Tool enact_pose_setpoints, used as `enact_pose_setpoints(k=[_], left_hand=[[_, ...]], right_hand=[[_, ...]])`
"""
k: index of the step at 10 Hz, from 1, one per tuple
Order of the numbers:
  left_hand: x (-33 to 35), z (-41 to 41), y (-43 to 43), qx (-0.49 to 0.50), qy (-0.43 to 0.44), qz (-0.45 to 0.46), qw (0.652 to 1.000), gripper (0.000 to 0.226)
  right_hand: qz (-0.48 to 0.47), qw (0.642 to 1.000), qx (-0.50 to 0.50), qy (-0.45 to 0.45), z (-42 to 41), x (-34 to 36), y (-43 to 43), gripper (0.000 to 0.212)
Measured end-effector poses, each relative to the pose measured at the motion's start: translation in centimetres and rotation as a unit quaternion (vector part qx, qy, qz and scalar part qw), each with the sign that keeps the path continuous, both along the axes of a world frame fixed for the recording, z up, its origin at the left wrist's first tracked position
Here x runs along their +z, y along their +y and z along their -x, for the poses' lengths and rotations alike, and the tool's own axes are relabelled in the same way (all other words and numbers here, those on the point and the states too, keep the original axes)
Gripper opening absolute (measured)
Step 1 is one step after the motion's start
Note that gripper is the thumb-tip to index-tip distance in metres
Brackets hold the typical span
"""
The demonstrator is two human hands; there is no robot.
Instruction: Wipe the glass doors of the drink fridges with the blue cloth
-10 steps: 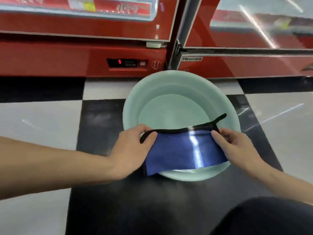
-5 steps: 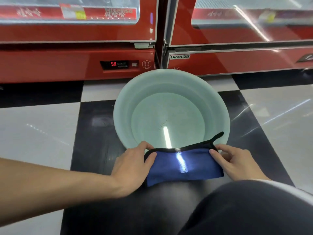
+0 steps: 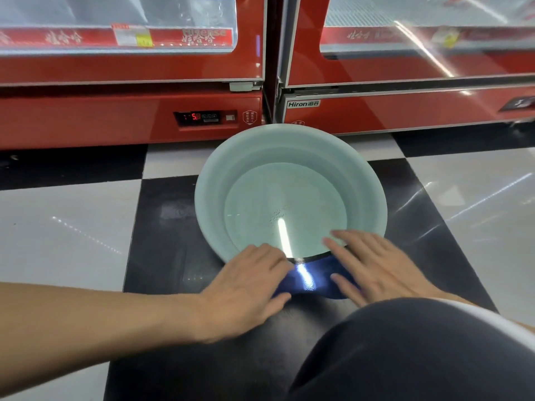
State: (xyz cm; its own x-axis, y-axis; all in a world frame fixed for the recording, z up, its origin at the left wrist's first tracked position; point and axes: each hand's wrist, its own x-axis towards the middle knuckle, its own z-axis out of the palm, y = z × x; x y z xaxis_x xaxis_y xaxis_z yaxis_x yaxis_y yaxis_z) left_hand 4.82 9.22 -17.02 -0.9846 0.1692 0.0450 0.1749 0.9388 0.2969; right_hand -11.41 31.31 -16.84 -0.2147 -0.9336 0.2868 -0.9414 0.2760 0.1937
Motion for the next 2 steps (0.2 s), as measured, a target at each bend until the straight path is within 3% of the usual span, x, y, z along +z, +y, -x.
enact_pose_setpoints(k=[1,2], left_hand=[[-2.3,0.3,1.6,0.016,-0.072,0.013,0.997,0.038],[-2.9,0.2,2.0,0.055,-0.071,-0.026,0.996,0.029]], right_hand=[[-0.053,0.997,0.060,0.013,-1.8,-1.1,-1.0,0.062],[-0.089,0.996,0.008,-0.007,-3.6,-2.3,-1.1,0.051]])
